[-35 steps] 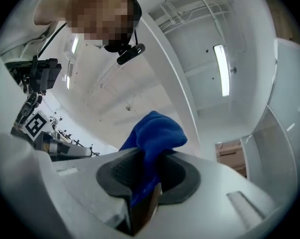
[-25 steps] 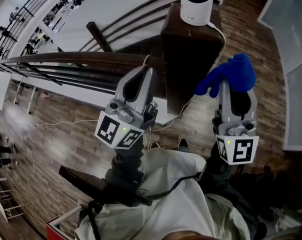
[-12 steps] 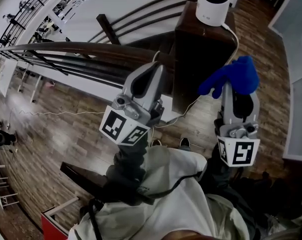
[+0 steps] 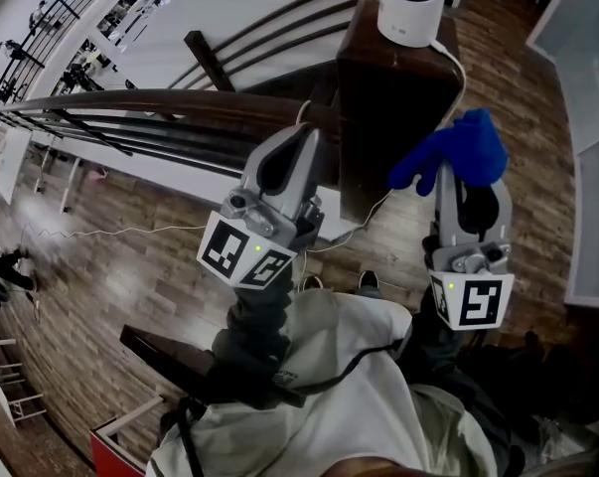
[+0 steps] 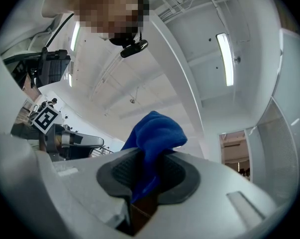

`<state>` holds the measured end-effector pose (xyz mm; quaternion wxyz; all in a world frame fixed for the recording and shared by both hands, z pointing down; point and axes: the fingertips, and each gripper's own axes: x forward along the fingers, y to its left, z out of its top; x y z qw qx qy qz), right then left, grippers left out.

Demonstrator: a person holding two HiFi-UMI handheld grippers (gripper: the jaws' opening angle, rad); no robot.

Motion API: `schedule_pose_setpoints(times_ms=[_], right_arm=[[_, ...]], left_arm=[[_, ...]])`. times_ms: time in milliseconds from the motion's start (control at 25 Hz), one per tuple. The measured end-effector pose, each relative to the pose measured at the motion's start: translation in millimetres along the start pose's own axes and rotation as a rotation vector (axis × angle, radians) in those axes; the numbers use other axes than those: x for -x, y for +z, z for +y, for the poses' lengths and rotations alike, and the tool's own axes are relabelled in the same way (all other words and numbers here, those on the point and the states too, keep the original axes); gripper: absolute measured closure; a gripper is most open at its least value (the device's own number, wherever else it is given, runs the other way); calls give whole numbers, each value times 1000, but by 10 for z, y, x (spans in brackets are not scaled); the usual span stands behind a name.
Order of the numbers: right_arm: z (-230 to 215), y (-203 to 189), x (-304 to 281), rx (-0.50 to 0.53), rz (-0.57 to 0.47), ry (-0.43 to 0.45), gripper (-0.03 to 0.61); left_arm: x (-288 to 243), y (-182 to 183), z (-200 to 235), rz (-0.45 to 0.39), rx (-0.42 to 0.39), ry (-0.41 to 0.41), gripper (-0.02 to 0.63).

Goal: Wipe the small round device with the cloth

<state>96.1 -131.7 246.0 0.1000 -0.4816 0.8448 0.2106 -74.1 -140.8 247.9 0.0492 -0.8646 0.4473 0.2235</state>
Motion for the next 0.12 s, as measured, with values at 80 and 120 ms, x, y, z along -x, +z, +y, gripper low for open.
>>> schedule_pose_setpoints(times_ms=[80, 120], right_arm=[[-13, -31, 27, 0, -4, 1, 492], [-19, -47, 40, 0, -7, 2, 492]], left_arm=[[-3, -54, -9, 1, 1, 0, 609], [-5, -82, -14, 2, 2, 1, 609]])
